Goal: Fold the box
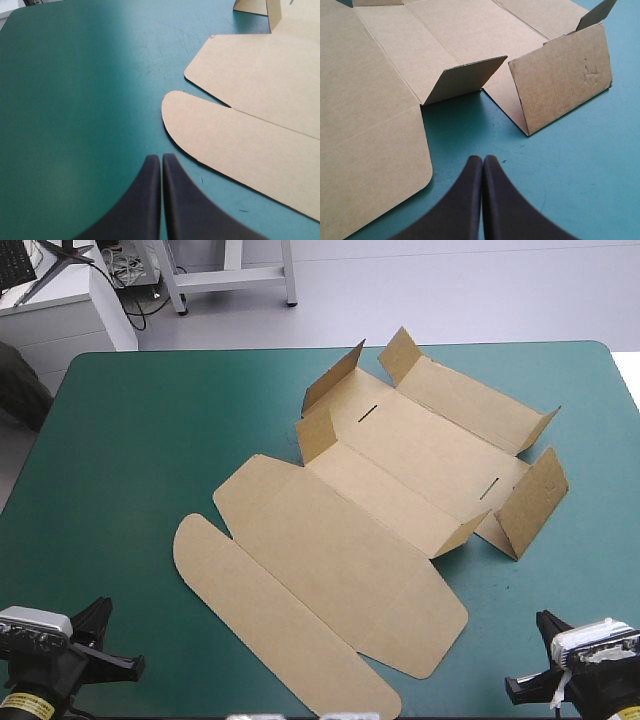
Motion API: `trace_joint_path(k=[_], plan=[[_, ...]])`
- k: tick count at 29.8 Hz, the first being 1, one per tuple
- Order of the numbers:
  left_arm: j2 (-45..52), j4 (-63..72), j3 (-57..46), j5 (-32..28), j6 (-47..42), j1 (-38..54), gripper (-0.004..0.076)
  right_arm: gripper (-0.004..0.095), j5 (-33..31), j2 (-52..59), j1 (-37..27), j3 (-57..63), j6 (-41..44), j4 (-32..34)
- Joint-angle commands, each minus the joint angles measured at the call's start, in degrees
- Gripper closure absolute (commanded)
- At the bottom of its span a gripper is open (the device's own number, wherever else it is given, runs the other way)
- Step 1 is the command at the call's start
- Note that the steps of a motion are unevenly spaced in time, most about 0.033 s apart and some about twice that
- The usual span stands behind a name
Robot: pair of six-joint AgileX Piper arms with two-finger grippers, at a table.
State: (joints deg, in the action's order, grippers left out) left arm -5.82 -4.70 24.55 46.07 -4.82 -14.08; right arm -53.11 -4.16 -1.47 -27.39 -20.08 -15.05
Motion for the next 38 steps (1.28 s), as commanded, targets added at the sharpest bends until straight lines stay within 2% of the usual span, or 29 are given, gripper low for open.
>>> trace_joint_path(k=[1,7,10,17,24,31,38], plan=[[-0.8,-0.5,1.3,-4.3,-0.4,0.0,0.0734,0.0928,4.0,-0.7,0.1,-1.4,-0.2,-0.7],[-0.8,-0.5,1.3,-4.3,-0.4,0.0,0.0734,0.0920,4.0,-0.7,0.1,-1.4,-0.2,-0.7],[-0.8,-0.5,1.3,-4.3,-0.4,0.0,0.0734,0.0876,4.0,-0.7,0.1,-1.4,-0.2,-0.7],[-0.8,-0.5,1.3,-4.3,-0.4,0.0,0.0734,0.0693,4.0,-0.7,0.1,-1.4,-0.2,-0.7],[-0.8,-0.5,1.3,-4.3,-0.4,0.0,0.0734,0.0567,4.0,-0.7,0.1,-1.4,-0.2,-0.7],[-0.8,-0.5,1.3,-4.3,-0.4,0.0,0.0734,0.0284,3.8,-0.7,0.1,-1.4,-2.1,-2.0],[-0.8,-0.5,1.3,-4.3,-0.4,0.0,0.0734,0.0278,3.6,-0.7,0.1,-1.4,0.7,-2.4]])
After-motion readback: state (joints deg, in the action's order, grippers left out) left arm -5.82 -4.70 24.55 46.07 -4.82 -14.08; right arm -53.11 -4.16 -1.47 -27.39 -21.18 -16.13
